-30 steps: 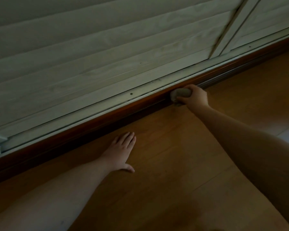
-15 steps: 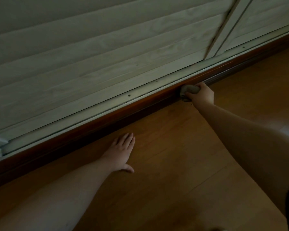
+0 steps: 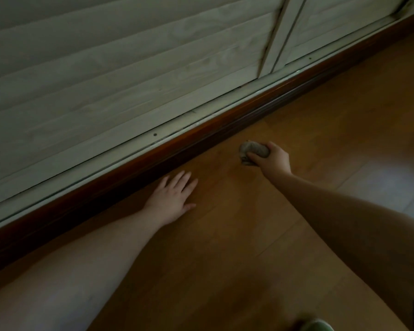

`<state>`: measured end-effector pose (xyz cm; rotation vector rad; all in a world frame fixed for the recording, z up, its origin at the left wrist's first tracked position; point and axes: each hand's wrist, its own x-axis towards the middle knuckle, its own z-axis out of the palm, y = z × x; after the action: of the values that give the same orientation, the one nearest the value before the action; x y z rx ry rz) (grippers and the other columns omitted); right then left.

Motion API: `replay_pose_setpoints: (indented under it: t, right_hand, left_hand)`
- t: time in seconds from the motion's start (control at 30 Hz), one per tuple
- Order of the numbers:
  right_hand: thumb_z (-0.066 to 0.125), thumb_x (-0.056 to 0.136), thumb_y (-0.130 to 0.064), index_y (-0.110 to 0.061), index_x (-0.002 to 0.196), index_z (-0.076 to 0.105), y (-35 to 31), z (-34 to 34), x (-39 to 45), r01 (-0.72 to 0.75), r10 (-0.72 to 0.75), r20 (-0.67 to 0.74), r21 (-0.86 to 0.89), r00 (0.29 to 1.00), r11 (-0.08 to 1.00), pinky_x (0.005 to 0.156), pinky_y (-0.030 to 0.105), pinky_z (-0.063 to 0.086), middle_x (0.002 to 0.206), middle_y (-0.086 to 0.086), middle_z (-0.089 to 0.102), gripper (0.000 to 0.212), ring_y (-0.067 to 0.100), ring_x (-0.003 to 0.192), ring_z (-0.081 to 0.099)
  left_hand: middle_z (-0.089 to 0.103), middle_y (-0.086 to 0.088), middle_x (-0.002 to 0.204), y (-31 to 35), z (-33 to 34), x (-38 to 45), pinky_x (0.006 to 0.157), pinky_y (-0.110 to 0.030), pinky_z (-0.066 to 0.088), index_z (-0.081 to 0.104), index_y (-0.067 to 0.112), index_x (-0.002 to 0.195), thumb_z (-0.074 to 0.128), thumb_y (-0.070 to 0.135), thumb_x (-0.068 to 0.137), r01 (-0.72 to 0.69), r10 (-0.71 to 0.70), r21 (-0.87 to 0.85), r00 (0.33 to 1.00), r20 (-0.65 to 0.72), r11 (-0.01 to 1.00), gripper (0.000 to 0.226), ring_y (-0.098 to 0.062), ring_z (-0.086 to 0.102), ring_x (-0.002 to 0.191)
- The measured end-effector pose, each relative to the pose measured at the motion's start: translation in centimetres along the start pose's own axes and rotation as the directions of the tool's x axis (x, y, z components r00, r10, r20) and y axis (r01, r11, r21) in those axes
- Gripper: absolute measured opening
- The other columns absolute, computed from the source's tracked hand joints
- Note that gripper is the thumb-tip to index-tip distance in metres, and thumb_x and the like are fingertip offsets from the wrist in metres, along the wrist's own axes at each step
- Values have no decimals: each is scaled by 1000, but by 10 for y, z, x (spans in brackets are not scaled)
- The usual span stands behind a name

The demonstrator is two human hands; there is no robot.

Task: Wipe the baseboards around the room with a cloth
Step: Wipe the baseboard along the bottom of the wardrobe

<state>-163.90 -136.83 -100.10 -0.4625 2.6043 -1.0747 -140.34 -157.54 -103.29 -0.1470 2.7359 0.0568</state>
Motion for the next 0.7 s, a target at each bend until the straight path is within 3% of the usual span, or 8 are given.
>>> replay_pose_setpoints:
  t: [0.23, 0.37, 0.53, 0.7]
  right_hand:
    - [75, 82, -43, -25, 110, 61, 0, -15, 26, 153, -156, -30, -72, 987, 986, 71, 16, 43, 101, -8, 59, 37, 7, 89, 56]
    - [69, 85, -48, -28, 113, 54, 16, -6, 30, 233, -234, 1, -117, 972, 965, 70, 9, 37, 100, -14, 49, 38, -1, 84, 50]
    - [61, 89, -50, -23, 123, 48, 53, 48, 18, 113, -115, -27, -81, 993, 990, 90, 22, 39, 109, -10, 45, 45, 7, 102, 46]
    - [53, 93, -51, -22, 131, 41, 73, 68, 11, 173, -185, -67, -163, 980, 971, 99, 34, 38, 122, 3, 43, 49, 19, 114, 42]
  left_hand:
    - [9, -4, 166, -3, -51, 47, 120, -38, -3, 8, 26, 159, 32, 49, 104, -157, 161, 38, 978, -134, 987, 64, -21, 4, 152]
    - [15, -5, 165, -6, -91, 90, 117, -35, -6, 11, 21, 158, 36, 41, 104, -189, 232, 182, 938, -257, 965, 63, -21, 8, 152]
    - [-2, -6, 167, -18, -123, 142, 119, -37, -10, -5, 16, 157, 27, 43, 102, -251, 354, 377, 905, -235, 891, 70, -22, -3, 153]
    - [-20, -14, 164, -30, -129, 171, 124, -39, -4, -21, 6, 153, 21, 55, 101, -210, 296, 370, 936, -193, 905, 83, -24, -17, 151]
